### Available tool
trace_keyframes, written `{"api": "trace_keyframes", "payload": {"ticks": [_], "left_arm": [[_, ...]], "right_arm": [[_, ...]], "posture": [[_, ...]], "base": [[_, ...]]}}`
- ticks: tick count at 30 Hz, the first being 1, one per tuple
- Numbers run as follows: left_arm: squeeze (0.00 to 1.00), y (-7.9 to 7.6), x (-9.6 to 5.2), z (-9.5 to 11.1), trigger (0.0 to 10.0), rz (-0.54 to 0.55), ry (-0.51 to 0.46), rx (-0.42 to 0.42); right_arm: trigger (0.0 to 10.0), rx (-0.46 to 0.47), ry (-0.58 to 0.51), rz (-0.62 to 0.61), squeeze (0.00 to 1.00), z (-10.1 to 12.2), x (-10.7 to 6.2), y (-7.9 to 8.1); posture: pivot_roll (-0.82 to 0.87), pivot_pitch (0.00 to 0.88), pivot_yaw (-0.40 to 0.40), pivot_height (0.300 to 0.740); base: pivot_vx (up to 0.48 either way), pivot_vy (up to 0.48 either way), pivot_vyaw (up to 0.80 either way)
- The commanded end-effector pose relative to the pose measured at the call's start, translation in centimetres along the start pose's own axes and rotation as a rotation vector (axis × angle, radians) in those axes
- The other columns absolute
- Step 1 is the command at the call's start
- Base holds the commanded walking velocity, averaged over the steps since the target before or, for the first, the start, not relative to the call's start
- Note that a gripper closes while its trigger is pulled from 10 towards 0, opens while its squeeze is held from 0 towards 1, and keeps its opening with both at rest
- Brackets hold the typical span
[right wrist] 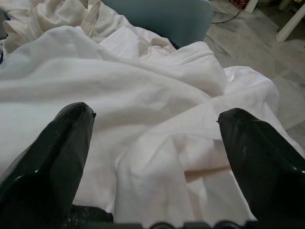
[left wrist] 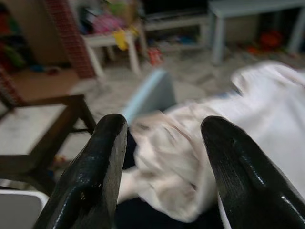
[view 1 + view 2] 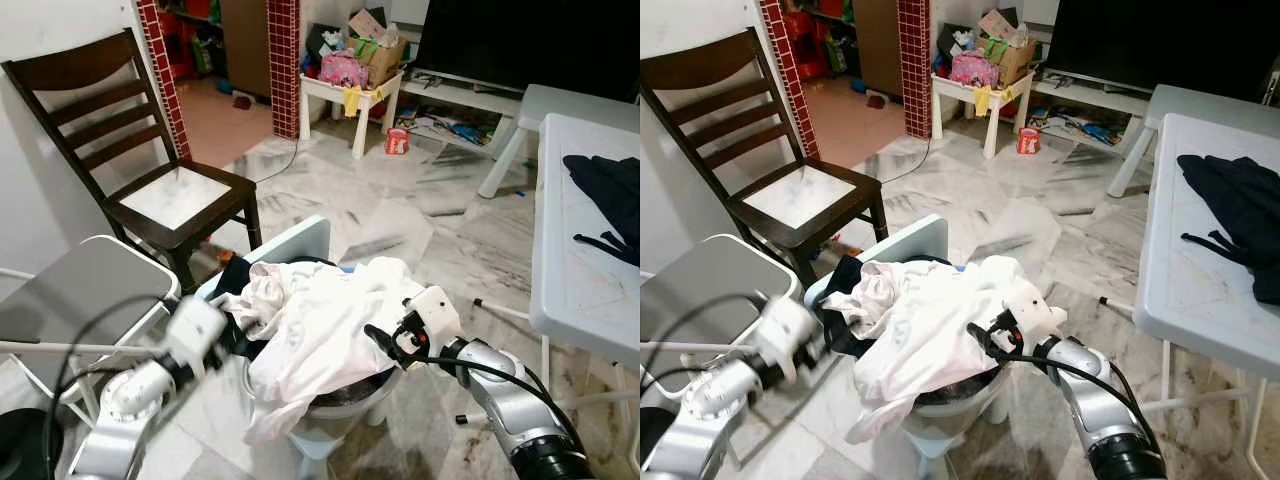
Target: Hang hanger
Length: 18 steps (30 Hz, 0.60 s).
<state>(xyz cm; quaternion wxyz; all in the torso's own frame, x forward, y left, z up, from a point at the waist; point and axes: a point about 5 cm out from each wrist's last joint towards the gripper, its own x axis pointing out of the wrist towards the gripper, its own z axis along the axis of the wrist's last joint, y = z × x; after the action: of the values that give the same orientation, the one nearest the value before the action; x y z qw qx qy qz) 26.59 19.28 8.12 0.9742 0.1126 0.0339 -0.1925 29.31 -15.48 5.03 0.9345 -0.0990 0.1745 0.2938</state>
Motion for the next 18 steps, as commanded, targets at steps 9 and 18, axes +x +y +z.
{"api": "trace_keyframes", "payload": {"ticks": [9,18], "left_arm": [[1.00,-0.4,1.8,-2.7,10.0,0.082,0.066,-0.134],[1.00,-0.4,5.6,-2.3,10.0,0.079,0.073,-0.270]], "right_arm": [[10.0,-0.018,-0.153,-0.056,1.00,3.1,0.2,0.0],[10.0,-0.045,-0.224,0.037,1.00,4.7,-2.0,1.5]], "posture": [[-0.04,0.036,-0.057,0.740],[-0.12,0.073,-0.041,0.740]], "base": [[0.000,0.000,0.00],[0.000,0.000,0.00]]}}
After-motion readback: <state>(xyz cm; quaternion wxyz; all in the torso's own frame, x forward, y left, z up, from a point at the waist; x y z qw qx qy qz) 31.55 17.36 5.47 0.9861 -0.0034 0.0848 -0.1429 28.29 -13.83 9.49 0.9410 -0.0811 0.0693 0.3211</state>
